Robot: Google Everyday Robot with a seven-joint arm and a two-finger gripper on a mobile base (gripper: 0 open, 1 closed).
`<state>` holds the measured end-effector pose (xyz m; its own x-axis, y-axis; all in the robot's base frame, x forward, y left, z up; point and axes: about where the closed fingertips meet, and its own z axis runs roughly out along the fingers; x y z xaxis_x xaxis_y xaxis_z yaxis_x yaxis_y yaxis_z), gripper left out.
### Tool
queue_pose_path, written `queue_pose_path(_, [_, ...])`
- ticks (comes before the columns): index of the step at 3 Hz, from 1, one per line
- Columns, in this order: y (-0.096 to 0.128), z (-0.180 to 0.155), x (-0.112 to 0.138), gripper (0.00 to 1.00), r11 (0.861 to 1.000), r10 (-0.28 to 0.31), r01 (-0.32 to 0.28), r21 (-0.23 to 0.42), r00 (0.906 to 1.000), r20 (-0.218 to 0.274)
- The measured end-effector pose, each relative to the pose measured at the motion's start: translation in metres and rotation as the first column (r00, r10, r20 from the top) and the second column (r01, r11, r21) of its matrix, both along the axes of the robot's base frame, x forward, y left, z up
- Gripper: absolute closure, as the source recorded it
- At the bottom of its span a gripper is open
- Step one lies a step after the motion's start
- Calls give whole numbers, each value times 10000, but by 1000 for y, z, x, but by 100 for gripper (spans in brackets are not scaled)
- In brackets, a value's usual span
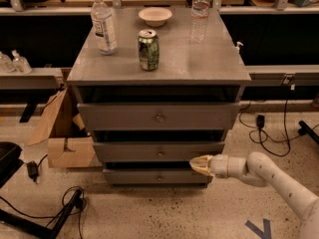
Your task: Close middle drawer
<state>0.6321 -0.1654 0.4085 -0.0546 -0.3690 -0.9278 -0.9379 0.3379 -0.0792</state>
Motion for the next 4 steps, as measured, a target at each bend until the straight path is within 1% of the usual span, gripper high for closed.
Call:
queue_pose_path(1, [-31,20,-40,100,9924,53,-58,-1229,10000,-47])
queue_pose_path(2, [-65,78,-66,100,9705,182,-92,-2409,9992,354])
queue_pose_path(3, [-65,81,-64,100,9699,193,-89,-2432,9990,405])
queue_pose_path(4, [-67,88,-60,100,9659,246,-117,-2586,9986,469])
